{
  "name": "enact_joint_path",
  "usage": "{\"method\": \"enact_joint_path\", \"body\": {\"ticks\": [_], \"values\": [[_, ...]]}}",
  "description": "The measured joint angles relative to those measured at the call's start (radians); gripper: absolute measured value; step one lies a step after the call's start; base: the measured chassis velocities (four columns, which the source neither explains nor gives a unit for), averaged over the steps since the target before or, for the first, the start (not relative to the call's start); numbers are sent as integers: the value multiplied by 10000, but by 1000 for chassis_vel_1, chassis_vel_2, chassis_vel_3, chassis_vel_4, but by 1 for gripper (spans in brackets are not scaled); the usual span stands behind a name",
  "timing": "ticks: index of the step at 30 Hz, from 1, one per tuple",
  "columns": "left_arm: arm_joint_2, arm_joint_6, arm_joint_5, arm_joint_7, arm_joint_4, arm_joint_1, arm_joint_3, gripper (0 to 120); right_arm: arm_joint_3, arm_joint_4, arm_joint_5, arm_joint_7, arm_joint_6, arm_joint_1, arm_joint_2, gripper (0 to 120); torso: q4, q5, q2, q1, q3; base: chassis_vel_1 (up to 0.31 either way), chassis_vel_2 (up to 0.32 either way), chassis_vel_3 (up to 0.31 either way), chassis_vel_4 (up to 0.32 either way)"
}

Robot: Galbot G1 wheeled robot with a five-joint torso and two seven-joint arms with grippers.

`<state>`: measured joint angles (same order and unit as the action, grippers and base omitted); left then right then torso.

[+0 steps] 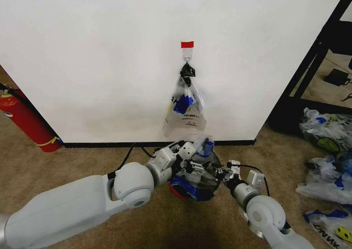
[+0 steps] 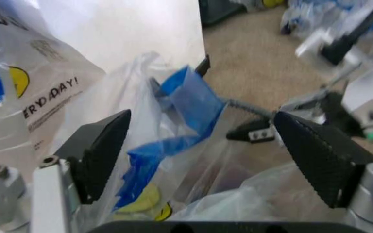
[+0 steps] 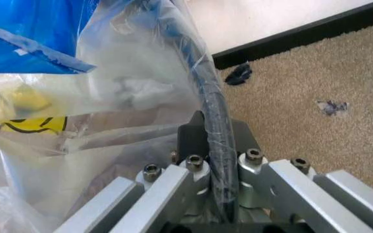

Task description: Pick up the garbage bag from the wall and place it over the trash bin.

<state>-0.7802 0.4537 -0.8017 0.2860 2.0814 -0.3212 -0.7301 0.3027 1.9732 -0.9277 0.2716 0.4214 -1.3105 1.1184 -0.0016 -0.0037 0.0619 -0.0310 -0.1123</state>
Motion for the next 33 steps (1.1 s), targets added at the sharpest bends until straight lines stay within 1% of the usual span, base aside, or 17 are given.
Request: {"method": "enact_joint_path", "body": {"ticks": [1,2,3,5,8,9,13,14,15,16,21,22,23,24,26,33], "values": [[-45,-62,237,-56,-142,64,-157,84,4,0,-27,1,0,3,-13,0,1,-1,0,0,0,0,0,0,0],[-45,-62,237,-56,-142,64,-157,84,4,0,-27,1,0,3,-13,0,1,-1,0,0,0,0,0,0,0],[-60,-97,370,-84,-211,79,-221,81,5,5,-37,1,0,3,-20,0,1,-1,0,0,0,0,0,0,0],[-131,-161,548,-116,-377,93,-353,75,10,35,-67,-2,0,-1,-41,0,3,-1,0,0,1,0,0,0,0],[-252,-212,540,-26,-543,113,-356,62,12,42,-74,-26,0,-13,-60,0,2,-1,0,0,1,0,0,0,0],[-252,-212,540,-26,-543,113,-356,62,12,42,-74,-26,0,-13,-60,0,2,-1,0,0,1,0,0,0,0],[-359,-244,577,61,-705,214,-396,45,-33,62,-74,-60,0,-13,-62,0,2,-1,0,0,1,0,0,0,0],[-368,-247,583,65,-726,221,-409,43,-44,68,-74,-61,0,-12,-58,0,2,-1,0,0,1,0,0,0,0],[-387,-256,599,70,-771,229,-437,36,-64,81,-75,-64,0,-9,-48,0,2,-1,0,0,1,0,0,0,0],[-387,-256,599,70,-771,229,-437,36,-64,81,-75,-64,0,-9,-48,0,2,-1,0,0,1,0,0,0,0],[-367,-263,655,50,-858,237,-508,19,-87,113,-71,-65,1,-23,-40,0,2,-2,0,0,1,0,0,0,0],[-353,-270,702,36,-876,236,-549,11,-89,121,-63,-65,3,-39,-40,0,2,-1,0,0,1,0,0,0,0],[-347,-277,726,34,-886,235,-569,7,-89,129,-58,-65,3,-49,-37,0,2,-2,0,0,1,0,0,0,0],[-347,-277,726,34,-886,235,-569,7,-89,129,-58,-65,3,-49,-37,0,2,-2,0,0,1,0,0,0,0],[-340,-289,754,35,-888,226,-604,0,-87,146,-52,-65,3,-63,-32,0,2,-1,0,0,1,0,0,0,0],[-156,-210,512,76,-353,249,-556,0,-42,154,-27,-65,4,-74,-19,0,2,-2,0,1,1,0,0,0,0]]}}
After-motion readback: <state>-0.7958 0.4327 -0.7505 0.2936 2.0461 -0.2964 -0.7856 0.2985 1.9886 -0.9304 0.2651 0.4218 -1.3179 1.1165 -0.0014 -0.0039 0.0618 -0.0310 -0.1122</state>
